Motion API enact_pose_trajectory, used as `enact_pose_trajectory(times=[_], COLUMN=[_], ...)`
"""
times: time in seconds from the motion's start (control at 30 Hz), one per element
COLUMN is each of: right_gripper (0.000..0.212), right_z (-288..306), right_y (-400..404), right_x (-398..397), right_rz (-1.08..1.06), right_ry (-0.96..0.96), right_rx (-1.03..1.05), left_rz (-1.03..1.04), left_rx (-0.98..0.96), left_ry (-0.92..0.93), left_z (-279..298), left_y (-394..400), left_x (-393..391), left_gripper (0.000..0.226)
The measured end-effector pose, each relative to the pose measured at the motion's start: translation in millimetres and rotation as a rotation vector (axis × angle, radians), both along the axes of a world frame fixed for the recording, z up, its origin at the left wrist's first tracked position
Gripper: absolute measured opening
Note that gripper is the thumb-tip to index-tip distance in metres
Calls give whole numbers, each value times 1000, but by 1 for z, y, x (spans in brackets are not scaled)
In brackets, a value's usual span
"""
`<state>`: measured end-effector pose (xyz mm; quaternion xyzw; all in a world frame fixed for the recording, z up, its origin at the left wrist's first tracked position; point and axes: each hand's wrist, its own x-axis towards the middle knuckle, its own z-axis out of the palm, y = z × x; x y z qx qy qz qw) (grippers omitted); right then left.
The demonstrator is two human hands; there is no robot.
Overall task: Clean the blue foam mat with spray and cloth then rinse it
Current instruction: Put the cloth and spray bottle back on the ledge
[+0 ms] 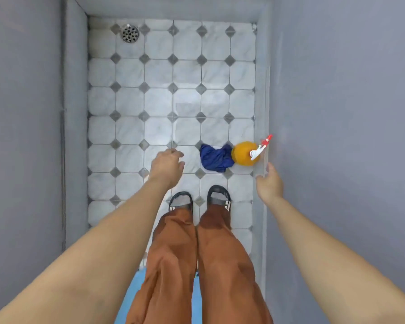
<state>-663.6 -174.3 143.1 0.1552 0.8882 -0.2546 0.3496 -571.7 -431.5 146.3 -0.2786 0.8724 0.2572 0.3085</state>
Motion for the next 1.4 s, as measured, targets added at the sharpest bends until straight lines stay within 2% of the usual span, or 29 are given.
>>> enact_pose_trajectory(times=[0.2, 0.4, 0.47, 0.6, 0.67, 0.73, 0.83, 0.93, 1.03, 1.17, 1.27, 1.33, 1.4], right_gripper=[74, 54, 43, 34, 34, 33, 26, 16, 11, 10, 11, 11, 12], right_z=[-141, -223, -242, -262, -264, -260, -244, -206, -146, -37, 64, 141, 216], right_y=[-6, -4, 0, 1, -1, -1, -5, -16, -30, -62, -95, -120, -146], right_x=[-4, -20, -25, -24, -24, -28, -32, -35, -40, -58, -82, -99, -114], right_rz=[-68, -268, -318, -336, -346, -357, -287, -232, -238, -208, -176, -159, -120], right_ry=[274, 462, 508, 583, 586, 566, 501, 475, 462, 427, 456, 474, 508], right_rx=[-94, -173, -185, -200, -201, -204, -201, -212, -239, -304, -342, -373, -410], left_rz=[-83, -252, -357, -496, -544, -475, -132, 272, 512, 695, 835, 935, 975], left_rx=[15, 25, 18, -53, -97, -55, 161, 423, 621, 738, 909, 1039, 1072], left_ry=[25, 41, 45, 48, -21, -85, -42, -10, 13, 49, 100, 124, 171], left_z=[-170, -292, -320, -352, -356, -353, -324, -271, -201, -82, 22, 95, 169], left_y=[30, 59, 67, 84, 90, 93, 84, 60, 26, -31, -71, -98, -125], left_x=[-46, -77, -80, -77, -74, -71, -66, -66, -73, -83, -95, -104, -113], left_gripper=[35, 37, 37, 60, 43, 31, 32, 10, 16, 26, 37, 37, 30])
